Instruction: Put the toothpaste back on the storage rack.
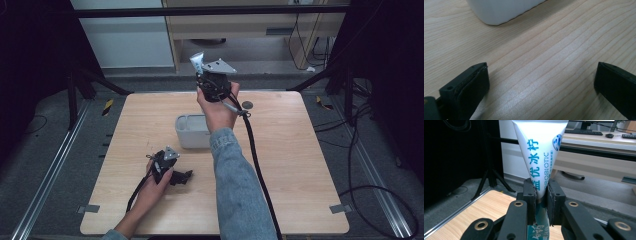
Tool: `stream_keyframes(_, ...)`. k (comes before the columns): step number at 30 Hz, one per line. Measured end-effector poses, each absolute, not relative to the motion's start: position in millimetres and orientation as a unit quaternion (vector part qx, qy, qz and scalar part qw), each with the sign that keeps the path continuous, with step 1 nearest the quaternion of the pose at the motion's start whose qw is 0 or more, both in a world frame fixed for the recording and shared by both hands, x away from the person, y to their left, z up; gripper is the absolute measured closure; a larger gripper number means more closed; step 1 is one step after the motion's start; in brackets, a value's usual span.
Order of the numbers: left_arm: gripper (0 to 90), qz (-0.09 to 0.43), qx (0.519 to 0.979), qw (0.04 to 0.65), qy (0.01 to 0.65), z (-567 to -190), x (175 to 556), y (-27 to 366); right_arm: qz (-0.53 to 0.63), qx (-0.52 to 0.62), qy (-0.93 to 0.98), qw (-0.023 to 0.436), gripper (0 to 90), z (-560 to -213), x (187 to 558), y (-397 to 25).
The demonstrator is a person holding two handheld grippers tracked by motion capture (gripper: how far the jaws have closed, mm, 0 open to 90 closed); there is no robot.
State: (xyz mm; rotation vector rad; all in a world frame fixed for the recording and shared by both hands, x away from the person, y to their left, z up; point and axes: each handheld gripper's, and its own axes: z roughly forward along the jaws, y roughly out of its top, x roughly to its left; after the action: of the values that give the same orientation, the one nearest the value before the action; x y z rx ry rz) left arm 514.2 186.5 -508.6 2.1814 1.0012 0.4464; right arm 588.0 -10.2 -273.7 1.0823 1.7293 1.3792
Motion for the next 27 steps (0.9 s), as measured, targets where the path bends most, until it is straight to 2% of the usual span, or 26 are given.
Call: stream_keyframes(27,0.0,0.172,0.839,0.344,0.386,-509,514,186,0.538,0.417,0.663,0.312,79.3,-311,586,18)
